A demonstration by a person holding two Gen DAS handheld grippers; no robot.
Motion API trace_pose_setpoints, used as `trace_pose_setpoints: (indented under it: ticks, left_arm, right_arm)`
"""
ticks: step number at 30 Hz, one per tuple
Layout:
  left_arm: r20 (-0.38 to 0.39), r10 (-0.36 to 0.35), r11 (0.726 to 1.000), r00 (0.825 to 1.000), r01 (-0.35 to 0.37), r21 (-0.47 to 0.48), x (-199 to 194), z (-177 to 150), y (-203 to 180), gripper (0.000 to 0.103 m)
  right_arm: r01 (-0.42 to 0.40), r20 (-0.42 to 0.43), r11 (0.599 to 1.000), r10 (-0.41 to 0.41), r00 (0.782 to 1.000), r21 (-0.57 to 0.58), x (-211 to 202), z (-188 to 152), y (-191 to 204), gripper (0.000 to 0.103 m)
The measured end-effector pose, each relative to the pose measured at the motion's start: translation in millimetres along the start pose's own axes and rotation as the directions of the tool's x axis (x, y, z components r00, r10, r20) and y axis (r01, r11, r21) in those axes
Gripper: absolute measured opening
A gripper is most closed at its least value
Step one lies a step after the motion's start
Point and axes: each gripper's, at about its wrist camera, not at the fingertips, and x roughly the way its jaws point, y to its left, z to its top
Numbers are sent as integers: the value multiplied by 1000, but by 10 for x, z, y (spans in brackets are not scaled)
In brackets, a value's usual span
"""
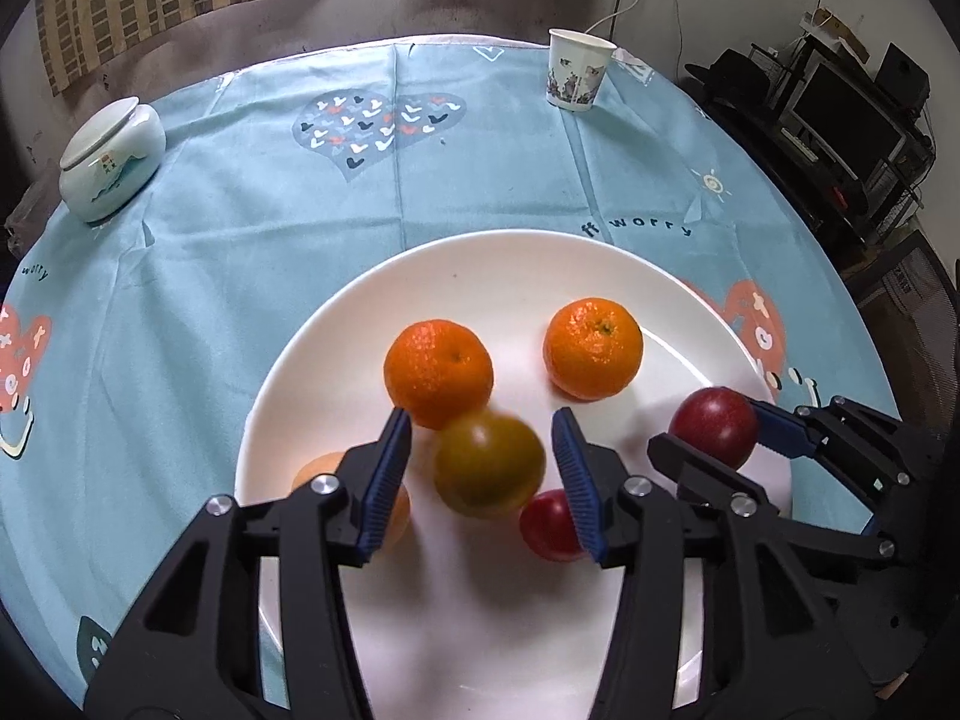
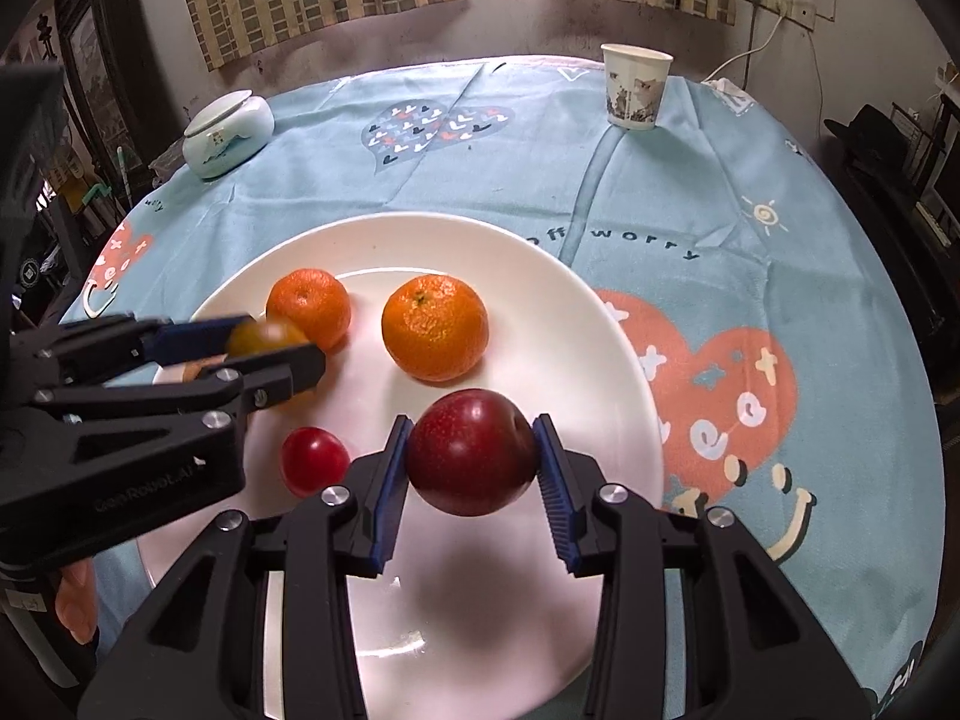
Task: Organize fruits
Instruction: 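Carry both fruits onto the white plate and open both tools, then grasp a dark purple plum with the right tool while the left grasps a dark red plum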
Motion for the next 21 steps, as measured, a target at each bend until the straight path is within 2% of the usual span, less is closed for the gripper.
trace_pose_setpoints:
  ticks: [1, 2, 4, 6, 9, 11, 14, 16, 18, 19, 20, 21]
  left_arm:
    - [11, 8, 1000, 1000, -8, 0, -51, 9, 6, 54]
    - [24, 15, 1000, 1000, -15, 3, -113, 17, 10, 54]
    - [61, 37, 999, 997, -38, 8, -298, 2, 31, 54]
    - [96, 39, 999, 995, -40, 6, -509, -43, 63, 59]
    - [149, 25, 1000, 989, -23, -15, -837, -199, 104, 67]
    - [174, 33, 999, 984, -30, -22, -1004, -351, 96, 67]
    - [179, 54, 998, 982, -51, -21, -1175, -602, 77, 67]
    - [167, 43, 999, 985, -39, -26, -1258, -766, 84, 73]
    - [165, 32, 999, 986, -27, -32, -1343, -947, 95, 83]
    - [164, 25, 999, 986, -20, -33, -1379, -1035, 101, 85]
    - [168, 17, 999, 986, -12, -32, -1418, -1137, 104, 88]
    - [168, 14, 1000, 986, -9, -27, -1443, -1234, 105, 90]
  right_arm:
    - [6, 7, 1000, -6, 1000, -4, -4, -2, 2, 53]
    - [21, 17, 1000, -21, 1000, -6, -21, -6, 2, 65]
    - [32, 47, 999, -32, 998, -6, -72, -14, -6, 66]
    - [31, 60, 1000, -31, 998, -1, -110, -26, -30, 66]
    - [27, 82, 1000, -28, 996, 14, -157, -69, -68, 66]
    - [34, 88, 999, -34, 996, 9, -184, -95, -62, 66]
    - [27, 64, 999, -28, 998, 24, -270, -130, -34, 66]
    - [0, 62, 1000, -2, 998, 30, -418, -171, 14, 66]
    - [21, 66, 1000, -22, 998, 11, -614, -254, 106, 66]
    - [37, 75, 999, -36, 997, -5, -729, -311, 159, 66]
    - [50, 91, 998, -48, 995, -23, -872, -399, 224, 69]
    - [58, 104, 998, -54, 993, -36, -990, -481, 274, 77]
